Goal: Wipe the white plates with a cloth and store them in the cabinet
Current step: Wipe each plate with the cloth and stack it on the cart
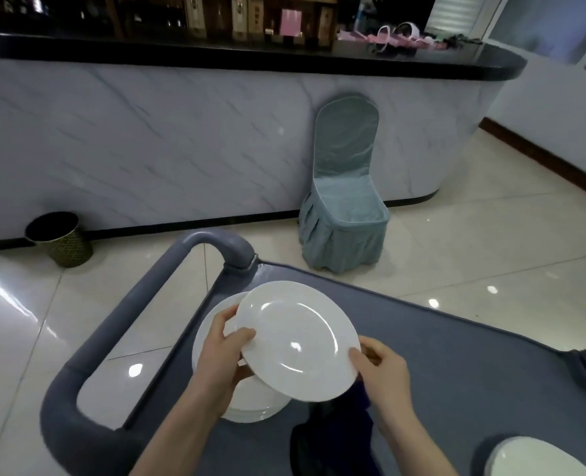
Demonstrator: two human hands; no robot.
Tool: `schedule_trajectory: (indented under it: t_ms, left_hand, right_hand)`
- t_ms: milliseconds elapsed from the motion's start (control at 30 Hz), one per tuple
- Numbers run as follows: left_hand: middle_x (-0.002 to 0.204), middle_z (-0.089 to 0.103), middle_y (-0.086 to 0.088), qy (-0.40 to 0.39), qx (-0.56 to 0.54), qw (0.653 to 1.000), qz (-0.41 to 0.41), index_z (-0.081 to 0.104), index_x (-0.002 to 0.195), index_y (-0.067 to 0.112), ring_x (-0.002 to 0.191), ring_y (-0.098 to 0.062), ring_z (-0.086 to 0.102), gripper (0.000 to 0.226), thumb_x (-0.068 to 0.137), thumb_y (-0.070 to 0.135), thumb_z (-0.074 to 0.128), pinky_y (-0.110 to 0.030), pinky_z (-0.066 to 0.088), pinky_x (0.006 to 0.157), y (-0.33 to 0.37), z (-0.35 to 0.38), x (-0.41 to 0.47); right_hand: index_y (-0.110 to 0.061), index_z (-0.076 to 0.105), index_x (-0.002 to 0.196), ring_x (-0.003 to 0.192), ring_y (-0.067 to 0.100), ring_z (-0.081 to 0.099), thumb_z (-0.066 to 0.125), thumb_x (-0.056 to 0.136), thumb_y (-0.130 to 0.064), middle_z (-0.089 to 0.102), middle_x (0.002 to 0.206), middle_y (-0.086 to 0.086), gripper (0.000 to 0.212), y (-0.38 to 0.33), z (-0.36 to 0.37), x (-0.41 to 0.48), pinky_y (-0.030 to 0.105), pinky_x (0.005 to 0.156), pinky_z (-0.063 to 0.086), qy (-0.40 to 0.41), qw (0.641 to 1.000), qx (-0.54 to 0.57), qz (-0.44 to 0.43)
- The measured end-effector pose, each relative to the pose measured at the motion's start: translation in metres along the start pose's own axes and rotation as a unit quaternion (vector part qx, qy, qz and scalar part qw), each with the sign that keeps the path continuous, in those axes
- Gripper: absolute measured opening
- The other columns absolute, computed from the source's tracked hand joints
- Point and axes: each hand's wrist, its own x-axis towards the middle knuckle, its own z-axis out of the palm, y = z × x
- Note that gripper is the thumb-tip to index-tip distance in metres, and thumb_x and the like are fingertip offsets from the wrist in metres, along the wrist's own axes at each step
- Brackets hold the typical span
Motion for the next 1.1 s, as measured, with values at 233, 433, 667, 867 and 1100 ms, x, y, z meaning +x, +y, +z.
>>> schedule_trajectory:
  t_ms: [233,433,667,867,1100]
  left_hand:
    - [0.099,0.070,-0.001,0.046,0.244,0.965,0.087,0.071,0.109,0.036,0.094,-0.019,0.065,0.042,0.086,0.003,0.055,-0.037,0.054,0.082,0.005,-0.051,0.021]
    - [0.104,0.053,-0.002,0.115,0.353,0.920,0.122,0.066,0.121,0.022,0.088,-0.009,0.056,0.038,0.090,0.003,0.055,-0.019,0.041,0.077,-0.006,-0.066,0.024]
    - [0.101,0.047,0.001,0.140,0.380,0.905,0.127,0.064,0.122,0.016,0.085,-0.008,0.053,0.036,0.093,0.000,0.053,-0.006,0.039,0.066,-0.014,-0.070,0.017]
    - [0.102,0.045,0.001,0.134,0.394,0.902,0.117,0.060,0.130,0.014,0.085,-0.005,0.052,0.039,0.094,0.002,0.055,-0.002,0.038,0.067,-0.019,-0.071,0.014]
    - [0.106,0.042,0.004,0.185,0.412,0.878,0.156,0.056,0.133,0.016,0.090,-0.012,0.051,0.041,0.093,0.009,0.060,-0.023,0.043,0.086,-0.021,-0.057,0.004]
  right_hand:
    - [-0.029,0.073,0.101,0.084,0.008,0.066,0.068,0.086,-0.006,0.071,0.095,-0.007,0.028,0.003,0.048,0.002,0.019,0.072,0.047,0.015,0.999,-0.017,-0.025]
    - [-0.024,0.076,0.102,0.082,0.007,0.063,0.068,0.085,-0.005,0.064,0.098,-0.003,0.026,0.003,0.067,0.006,0.012,0.070,0.041,0.006,0.996,-0.081,-0.047]
    - [-0.021,0.076,0.108,0.079,0.005,0.061,0.068,0.085,-0.004,0.062,0.094,-0.004,0.029,0.007,0.076,0.008,0.001,0.065,0.040,-0.009,0.992,-0.109,-0.060]
    - [-0.023,0.074,0.114,0.079,0.008,0.059,0.066,0.088,-0.006,0.055,0.096,-0.006,0.032,0.011,0.077,0.012,0.006,0.064,0.041,-0.016,0.990,-0.119,-0.068]
    - [-0.021,0.069,0.121,0.082,0.005,0.056,0.070,0.091,-0.020,0.051,0.100,-0.004,0.030,0.018,0.054,0.015,0.009,0.071,0.039,-0.060,0.986,-0.135,-0.079]
